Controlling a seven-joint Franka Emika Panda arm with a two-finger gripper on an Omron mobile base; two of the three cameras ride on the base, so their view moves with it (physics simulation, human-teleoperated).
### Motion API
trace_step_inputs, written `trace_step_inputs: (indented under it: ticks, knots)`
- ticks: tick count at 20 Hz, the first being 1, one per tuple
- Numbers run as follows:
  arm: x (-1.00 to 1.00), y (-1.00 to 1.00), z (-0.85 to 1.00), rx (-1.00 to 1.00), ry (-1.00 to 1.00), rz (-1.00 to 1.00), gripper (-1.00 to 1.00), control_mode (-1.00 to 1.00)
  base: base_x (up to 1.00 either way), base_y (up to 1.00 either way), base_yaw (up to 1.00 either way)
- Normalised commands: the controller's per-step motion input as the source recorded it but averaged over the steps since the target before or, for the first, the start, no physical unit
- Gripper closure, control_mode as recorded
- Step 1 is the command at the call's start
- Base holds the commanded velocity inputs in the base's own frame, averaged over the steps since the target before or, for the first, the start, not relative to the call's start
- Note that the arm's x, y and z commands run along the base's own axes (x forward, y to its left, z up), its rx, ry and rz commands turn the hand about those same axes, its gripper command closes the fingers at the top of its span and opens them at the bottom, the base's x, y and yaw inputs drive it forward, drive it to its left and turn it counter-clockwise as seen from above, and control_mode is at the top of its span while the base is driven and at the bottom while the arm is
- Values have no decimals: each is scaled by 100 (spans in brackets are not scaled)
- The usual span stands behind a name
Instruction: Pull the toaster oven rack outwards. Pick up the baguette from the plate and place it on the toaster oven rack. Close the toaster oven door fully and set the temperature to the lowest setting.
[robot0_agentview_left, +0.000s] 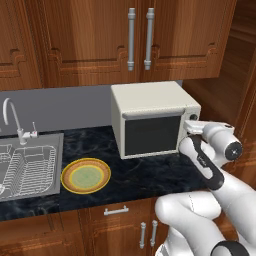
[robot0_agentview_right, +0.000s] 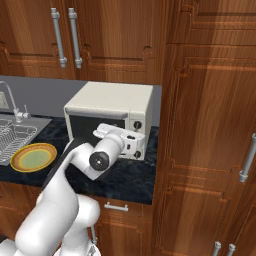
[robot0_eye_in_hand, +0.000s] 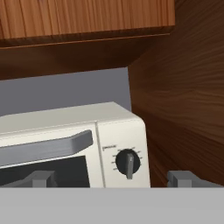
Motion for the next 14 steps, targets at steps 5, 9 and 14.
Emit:
trace_step_inputs:
  ticks: [5,9,14]
  knots:
    - [0,-14,0,0,-1,0,-100,-100,0,0,0]
    - [0,-8,-2,0,0,0,-100,-100,0,0,0]
    - [7,0,-2,0,0,0,-100,-100,0,0,0]
